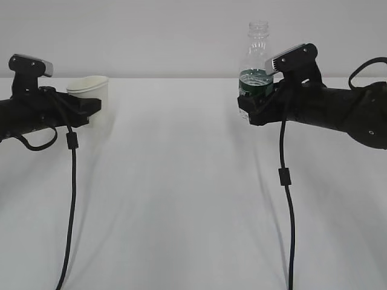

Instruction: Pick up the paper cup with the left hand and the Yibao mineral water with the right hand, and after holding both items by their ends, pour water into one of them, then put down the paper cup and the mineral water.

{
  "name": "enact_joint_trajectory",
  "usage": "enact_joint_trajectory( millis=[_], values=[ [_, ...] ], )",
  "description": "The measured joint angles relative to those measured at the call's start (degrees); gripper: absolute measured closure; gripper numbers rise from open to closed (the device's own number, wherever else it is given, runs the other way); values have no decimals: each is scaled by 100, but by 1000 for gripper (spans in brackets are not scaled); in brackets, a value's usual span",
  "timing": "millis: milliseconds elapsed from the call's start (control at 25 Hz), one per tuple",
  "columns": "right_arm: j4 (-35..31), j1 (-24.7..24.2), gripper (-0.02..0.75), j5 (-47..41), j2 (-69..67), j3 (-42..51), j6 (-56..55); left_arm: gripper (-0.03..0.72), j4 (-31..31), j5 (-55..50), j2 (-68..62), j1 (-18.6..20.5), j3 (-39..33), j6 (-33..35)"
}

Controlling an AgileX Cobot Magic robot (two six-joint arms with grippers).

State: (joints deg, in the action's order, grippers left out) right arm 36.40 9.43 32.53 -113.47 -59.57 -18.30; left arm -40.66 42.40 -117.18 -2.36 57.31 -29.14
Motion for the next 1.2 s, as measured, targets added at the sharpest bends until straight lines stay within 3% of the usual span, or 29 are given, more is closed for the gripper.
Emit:
enact_joint_trajectory(
  millis=[600,920,1200],
  values=[
    [-2335,-82,261,1279,-555,521,1224,337,1429,85,-506,76,-10,998],
    [-2744,-82,261,1747,-934,557,1745,344,2180,965,-977,76,-140,1452],
    [-3038,-82,261,2037,-1439,557,1899,349,2339,1751,-1340,76,-169,1701]
  ],
)
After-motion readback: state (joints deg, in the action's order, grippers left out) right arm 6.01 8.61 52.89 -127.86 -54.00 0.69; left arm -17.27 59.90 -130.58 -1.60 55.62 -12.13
